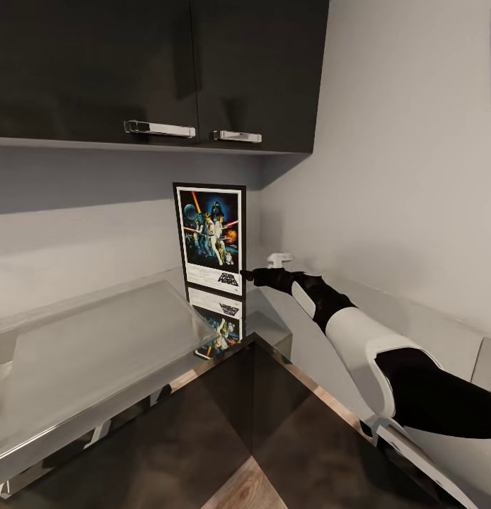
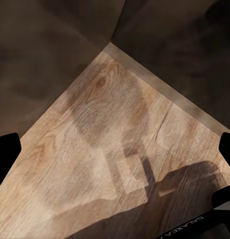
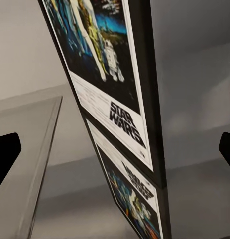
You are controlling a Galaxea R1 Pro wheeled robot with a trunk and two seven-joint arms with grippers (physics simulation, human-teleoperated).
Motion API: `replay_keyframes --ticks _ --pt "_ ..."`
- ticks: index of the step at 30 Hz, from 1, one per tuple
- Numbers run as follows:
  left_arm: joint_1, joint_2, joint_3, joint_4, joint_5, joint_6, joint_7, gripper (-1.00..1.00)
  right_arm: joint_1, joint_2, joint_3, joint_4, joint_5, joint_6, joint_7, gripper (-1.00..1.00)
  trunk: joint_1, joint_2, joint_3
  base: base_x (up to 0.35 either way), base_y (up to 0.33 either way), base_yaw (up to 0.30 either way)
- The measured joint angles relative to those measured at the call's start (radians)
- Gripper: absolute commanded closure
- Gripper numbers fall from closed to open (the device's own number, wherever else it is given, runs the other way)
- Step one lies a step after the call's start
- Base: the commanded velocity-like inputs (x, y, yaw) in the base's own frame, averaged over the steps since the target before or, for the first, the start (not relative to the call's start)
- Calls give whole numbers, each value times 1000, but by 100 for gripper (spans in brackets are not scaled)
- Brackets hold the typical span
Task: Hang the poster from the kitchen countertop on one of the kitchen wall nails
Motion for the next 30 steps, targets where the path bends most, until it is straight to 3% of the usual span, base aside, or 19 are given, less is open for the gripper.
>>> replay_keyframes --ticks 30 --pt "0 0 -2 0 0 0 0 -100 0 1 0 -1 0 -52 0 -100 0 0 0 26 0 0"
